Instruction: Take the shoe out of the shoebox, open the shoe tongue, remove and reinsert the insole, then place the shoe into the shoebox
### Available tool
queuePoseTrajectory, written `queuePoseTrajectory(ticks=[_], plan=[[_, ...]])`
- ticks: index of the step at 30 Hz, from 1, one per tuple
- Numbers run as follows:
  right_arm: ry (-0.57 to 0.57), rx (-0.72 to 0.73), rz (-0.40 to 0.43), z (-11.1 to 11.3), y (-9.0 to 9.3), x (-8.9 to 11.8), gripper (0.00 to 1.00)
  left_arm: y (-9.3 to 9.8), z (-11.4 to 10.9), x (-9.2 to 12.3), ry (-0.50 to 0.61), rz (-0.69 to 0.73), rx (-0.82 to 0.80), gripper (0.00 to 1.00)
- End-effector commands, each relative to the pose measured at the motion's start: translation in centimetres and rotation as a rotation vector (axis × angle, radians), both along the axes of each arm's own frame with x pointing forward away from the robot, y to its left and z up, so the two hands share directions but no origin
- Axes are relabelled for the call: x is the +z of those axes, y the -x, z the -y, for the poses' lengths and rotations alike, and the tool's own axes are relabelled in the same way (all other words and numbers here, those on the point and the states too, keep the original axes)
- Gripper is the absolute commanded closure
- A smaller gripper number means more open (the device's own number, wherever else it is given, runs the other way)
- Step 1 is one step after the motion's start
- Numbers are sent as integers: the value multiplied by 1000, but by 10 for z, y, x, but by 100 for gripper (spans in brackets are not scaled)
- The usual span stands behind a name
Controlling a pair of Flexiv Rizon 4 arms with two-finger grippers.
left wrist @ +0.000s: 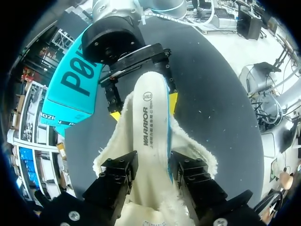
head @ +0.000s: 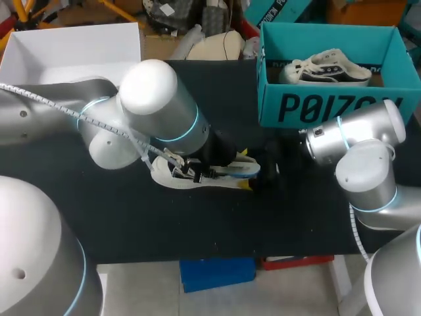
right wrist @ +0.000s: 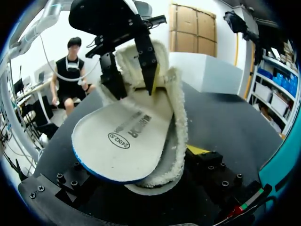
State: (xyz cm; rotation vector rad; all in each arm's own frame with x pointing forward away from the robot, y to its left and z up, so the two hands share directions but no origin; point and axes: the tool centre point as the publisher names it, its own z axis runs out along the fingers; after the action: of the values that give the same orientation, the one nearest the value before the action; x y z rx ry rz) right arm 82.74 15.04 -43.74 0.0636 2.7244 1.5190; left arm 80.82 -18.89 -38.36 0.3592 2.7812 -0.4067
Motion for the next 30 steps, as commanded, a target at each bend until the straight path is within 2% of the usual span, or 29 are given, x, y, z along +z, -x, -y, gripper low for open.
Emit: queuePoseTrajectory(ticks=[1,14,22,30], plan=[[1,0,-2,1,0,-3,100,0,9,-4,16,7,-11,56],[1,0,-2,1,0,-3,100,2,28,2,52,14,-60,56],[1,0,-2,1,0,-3,100,0,15,7,69,-24,-62,54],[1,0,-2,1,0,-3,100,5,28,0,52,-2,-84,54]])
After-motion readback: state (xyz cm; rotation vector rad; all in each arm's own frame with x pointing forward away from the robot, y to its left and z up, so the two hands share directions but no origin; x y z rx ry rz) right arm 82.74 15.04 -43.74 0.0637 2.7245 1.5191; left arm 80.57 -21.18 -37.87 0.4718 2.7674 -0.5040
